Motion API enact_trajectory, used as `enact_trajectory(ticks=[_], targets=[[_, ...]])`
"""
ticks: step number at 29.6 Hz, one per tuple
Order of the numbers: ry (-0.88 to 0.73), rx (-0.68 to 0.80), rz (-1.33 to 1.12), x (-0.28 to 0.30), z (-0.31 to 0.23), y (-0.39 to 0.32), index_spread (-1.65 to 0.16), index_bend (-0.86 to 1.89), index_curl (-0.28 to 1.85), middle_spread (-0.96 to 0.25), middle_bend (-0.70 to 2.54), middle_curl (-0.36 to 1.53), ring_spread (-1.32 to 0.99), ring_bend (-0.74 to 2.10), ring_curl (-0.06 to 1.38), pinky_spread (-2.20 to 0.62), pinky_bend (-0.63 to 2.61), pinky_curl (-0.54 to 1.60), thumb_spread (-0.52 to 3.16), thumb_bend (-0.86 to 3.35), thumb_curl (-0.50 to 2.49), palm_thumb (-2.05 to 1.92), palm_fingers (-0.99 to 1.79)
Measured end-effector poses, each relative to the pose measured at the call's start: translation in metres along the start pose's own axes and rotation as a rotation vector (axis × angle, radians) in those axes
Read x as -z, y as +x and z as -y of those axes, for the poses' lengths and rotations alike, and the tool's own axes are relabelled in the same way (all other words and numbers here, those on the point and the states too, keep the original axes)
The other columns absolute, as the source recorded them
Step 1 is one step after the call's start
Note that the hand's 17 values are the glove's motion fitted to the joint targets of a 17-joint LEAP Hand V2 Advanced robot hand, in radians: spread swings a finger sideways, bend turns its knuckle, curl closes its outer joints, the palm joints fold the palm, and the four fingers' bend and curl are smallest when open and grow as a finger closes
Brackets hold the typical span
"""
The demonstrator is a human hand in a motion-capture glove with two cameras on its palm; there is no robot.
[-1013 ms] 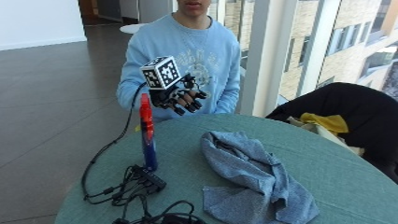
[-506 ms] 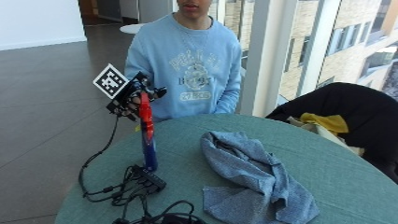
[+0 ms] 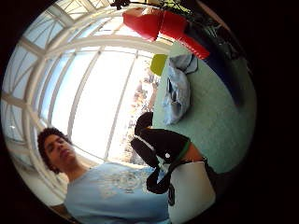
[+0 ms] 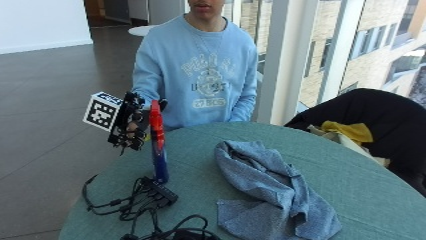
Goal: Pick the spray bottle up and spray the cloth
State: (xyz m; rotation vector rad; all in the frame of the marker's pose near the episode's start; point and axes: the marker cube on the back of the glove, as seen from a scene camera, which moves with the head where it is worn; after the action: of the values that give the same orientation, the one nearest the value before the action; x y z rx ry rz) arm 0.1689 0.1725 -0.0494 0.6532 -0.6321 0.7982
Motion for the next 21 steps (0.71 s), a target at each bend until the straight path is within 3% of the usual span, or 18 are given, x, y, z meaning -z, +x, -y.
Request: enact_trajectory(ticks=[14,21], targets=[[-0.071,-0.039,0.207,-0.035,0.04,0.021,-0.4,0.11,0.17,-0.08,0.3,0.41,0.0,0.38,0.34,0.23,0.39,0.37,0.91,-0.03,0.28,0.43,0.56],[0.013,-0.051,0.235,-0.046,0.055,0.02,-0.37,0.15,0.2,-0.08,0.36,0.42,-0.03,0.4,0.34,0.22,0.29,0.34,0.91,0.0,0.3,0.5,0.72]])
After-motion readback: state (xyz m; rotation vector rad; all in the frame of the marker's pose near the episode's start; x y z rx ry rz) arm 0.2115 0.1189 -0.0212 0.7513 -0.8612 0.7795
